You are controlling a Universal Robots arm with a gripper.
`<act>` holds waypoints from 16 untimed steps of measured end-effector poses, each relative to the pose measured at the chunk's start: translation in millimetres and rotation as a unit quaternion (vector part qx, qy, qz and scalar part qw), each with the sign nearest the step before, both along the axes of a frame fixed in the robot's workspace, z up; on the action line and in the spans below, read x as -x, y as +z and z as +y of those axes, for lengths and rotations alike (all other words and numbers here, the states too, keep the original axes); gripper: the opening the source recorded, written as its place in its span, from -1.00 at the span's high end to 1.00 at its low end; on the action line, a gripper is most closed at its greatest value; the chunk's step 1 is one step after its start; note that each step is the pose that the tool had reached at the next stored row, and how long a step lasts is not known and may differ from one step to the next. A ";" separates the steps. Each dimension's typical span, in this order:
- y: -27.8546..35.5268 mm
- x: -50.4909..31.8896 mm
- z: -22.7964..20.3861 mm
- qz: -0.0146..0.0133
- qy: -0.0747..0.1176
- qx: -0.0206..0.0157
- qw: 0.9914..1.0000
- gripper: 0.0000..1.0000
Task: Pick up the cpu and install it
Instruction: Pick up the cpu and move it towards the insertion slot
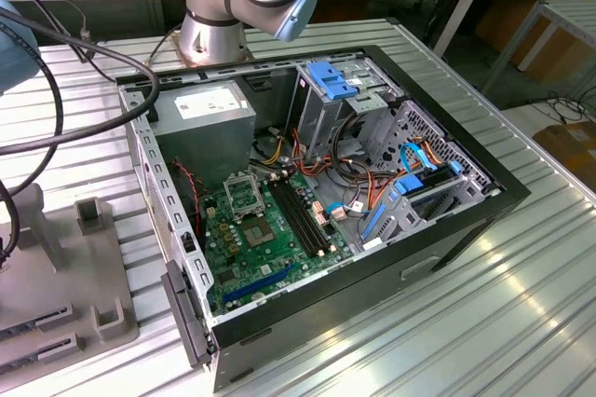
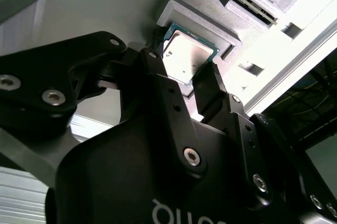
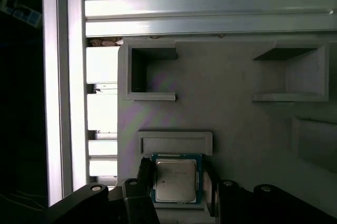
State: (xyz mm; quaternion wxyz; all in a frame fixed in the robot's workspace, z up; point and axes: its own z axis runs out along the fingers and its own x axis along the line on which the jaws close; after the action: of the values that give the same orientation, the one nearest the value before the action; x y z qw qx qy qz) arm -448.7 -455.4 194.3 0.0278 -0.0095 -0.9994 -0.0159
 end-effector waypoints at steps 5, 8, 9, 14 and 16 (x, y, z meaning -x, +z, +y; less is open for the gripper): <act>-0.8 0.1 1.0 0.000 0.007 0.000 1.000 0.04; -1.0 0.1 1.5 0.000 0.007 0.000 1.000 0.04; -0.9 0.1 1.5 0.000 0.007 0.000 1.000 0.04; -1.0 0.1 1.6 0.000 0.007 0.000 1.000 0.00; -1.1 0.1 1.7 0.000 0.007 0.000 1.000 -0.12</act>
State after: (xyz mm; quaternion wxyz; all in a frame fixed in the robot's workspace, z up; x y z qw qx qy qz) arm -448.8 -453.8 193.2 0.0279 -0.0025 -0.9995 -0.0157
